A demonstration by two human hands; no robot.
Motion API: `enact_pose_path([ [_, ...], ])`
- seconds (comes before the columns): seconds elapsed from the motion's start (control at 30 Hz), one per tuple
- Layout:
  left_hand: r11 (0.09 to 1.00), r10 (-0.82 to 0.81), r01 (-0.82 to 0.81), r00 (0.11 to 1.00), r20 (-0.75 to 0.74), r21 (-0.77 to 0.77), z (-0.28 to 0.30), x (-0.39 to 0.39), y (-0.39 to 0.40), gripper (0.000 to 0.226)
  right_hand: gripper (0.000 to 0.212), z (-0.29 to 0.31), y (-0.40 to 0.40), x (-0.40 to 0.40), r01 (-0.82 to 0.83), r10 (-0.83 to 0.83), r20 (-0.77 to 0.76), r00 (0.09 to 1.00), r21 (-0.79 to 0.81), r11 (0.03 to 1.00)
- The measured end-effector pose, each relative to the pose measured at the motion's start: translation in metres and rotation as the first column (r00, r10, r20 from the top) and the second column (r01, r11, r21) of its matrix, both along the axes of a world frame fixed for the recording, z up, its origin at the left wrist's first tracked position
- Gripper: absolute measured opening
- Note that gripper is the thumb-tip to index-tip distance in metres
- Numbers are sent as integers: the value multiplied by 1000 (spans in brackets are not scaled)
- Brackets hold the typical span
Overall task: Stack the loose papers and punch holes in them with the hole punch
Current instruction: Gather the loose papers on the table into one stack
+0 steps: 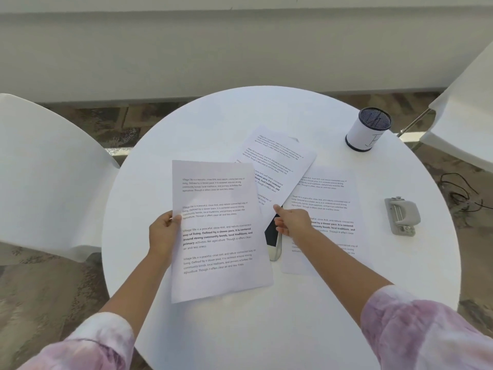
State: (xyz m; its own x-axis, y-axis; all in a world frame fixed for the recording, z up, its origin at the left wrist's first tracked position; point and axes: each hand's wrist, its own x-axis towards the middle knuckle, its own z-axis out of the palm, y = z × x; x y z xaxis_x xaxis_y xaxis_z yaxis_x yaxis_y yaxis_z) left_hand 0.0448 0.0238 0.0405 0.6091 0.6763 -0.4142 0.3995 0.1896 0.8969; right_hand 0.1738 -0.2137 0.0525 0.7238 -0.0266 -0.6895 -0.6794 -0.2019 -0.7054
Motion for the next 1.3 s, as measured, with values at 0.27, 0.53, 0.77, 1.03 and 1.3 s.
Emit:
enact_pose_path([
  [0.27, 999, -4, 6, 999, 35, -41, 7, 9, 2, 22, 20, 0, -1, 9, -14, 13, -8, 1000, -71, 997],
  [0.53, 998, -48, 48, 999, 25, -28, 3, 17, -1, 21, 22, -1, 3, 16, -23, 23, -3, 1000, -74, 997],
  [0.77, 991, -96, 104, 991, -88, 89, -14, 22, -3, 16, 26, 3, 4, 26, -47, 45, -13, 999, -153, 987],
  [1.03, 991, -118, 122, 991, -56, 61, -10, 26, 0, 17, 15, -4, 2, 29, -210, 263, 152, 953, -296, 932],
  [1.3, 996, -73, 73, 997, 6, -60, -3, 32, -2, 15, 13, 7, -45, 30, -305, 360, 185, 914, -267, 914],
])
